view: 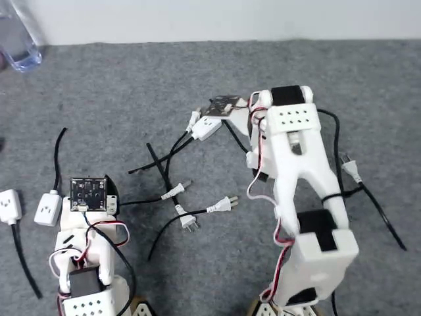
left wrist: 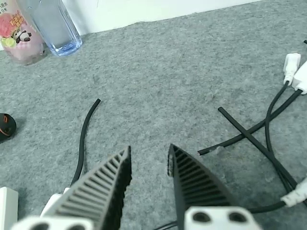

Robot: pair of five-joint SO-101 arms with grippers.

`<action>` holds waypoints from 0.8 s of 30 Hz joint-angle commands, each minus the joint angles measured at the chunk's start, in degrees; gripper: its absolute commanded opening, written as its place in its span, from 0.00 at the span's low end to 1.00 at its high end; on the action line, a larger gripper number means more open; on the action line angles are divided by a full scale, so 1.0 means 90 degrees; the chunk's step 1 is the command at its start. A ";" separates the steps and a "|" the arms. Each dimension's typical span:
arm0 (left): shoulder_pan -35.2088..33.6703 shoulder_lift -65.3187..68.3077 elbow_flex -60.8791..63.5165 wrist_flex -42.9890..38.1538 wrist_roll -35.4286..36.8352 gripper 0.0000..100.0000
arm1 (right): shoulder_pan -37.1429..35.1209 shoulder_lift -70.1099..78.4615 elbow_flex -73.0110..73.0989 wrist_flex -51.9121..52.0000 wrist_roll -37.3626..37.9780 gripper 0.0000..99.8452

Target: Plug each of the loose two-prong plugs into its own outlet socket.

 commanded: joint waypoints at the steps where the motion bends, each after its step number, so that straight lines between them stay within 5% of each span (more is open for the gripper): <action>1: 0.0000 0.0020 -0.0034 -0.0010 -0.0049 0.12 | -0.0200 -0.0962 0.0225 0.0259 0.0049 0.34; 11: 0.0000 0.0020 -0.0034 -0.0010 -0.0049 0.12 | -0.0083 -0.4225 0.2042 0.0259 0.0078 0.34; 18: 0.0000 0.0020 -0.0034 -0.0010 -0.0049 0.12 | -0.1890 -0.5377 0.5079 -0.0073 0.1651 0.34; 24: -0.0039 0.0010 -0.0034 -0.0010 -0.0059 0.12 | -0.2877 -0.5553 0.5734 -0.2076 0.1690 0.34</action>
